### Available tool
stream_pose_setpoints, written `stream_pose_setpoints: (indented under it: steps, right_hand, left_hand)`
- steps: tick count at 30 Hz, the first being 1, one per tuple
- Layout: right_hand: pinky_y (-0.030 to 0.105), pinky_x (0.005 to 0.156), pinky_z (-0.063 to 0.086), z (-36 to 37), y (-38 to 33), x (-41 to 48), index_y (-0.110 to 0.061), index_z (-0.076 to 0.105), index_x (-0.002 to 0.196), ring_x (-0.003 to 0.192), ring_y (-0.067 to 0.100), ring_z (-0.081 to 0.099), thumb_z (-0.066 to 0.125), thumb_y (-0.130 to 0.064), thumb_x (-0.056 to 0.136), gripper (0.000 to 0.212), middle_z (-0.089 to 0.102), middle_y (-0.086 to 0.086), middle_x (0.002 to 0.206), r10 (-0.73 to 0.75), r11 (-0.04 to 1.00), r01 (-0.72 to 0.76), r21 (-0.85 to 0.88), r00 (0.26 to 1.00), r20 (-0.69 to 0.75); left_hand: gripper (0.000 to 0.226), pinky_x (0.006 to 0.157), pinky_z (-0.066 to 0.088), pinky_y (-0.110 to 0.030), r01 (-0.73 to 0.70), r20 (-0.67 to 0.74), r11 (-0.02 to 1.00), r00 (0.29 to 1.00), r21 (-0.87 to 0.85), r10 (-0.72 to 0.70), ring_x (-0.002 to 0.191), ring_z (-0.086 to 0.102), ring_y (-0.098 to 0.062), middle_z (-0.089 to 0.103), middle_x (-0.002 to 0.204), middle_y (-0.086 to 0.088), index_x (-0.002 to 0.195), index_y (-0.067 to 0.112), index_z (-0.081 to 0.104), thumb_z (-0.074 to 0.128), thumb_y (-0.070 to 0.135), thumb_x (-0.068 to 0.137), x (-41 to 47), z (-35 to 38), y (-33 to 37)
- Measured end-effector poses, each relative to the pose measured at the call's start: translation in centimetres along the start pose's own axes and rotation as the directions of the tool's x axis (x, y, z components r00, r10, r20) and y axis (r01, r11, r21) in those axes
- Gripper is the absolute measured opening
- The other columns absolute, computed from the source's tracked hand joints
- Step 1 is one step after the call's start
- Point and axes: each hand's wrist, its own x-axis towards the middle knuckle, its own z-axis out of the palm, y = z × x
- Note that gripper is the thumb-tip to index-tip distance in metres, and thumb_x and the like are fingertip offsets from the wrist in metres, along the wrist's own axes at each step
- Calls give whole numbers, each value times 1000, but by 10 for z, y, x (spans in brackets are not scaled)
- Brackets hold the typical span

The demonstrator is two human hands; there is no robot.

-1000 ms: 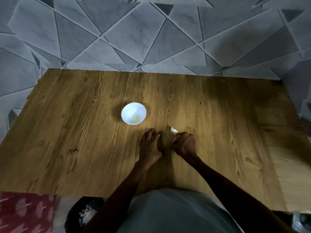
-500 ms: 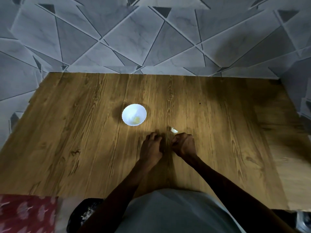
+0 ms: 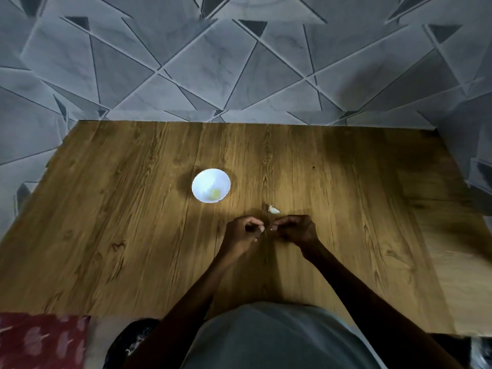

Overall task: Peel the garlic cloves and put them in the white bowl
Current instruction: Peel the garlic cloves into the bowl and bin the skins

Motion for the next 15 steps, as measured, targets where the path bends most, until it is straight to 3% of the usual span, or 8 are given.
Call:
stream_pose_setpoints:
  steps: [3,8,11,15]
  right_hand:
    - [26,67,60,-2,-2,-4,3,73,95,82,19,74,75,-1,82,14,76,10,90,-8,997,6,76,1000,27]
    - [17,62,54,0,-6,-1,1,73,98,77,8,71,74,-3,83,16,75,9,93,2,996,-7,93,998,58]
    - [16,61,53,2,-7,0,-2,72,100,79,7,71,73,-5,85,15,74,7,94,25,997,-30,67,997,78]
    - [21,64,57,2,-4,0,-1,72,99,82,13,72,75,-6,83,18,75,8,94,11,997,-16,69,997,73]
  left_hand:
    - [8,68,58,-32,64,43,991,997,-117,-59,67,69,-16,73,78,0,92,16,74,74,13,84,2,3,2]
    - [11,54,43,-13,102,26,994,994,-30,-101,55,56,0,66,67,10,89,21,73,67,11,88,7,7,4]
    - [17,57,38,-3,71,50,991,996,111,-77,70,54,6,62,78,17,98,22,73,64,10,89,8,6,4]
    - [25,61,41,-2,82,87,992,992,98,-91,80,57,1,64,89,13,103,21,69,66,4,85,9,6,4]
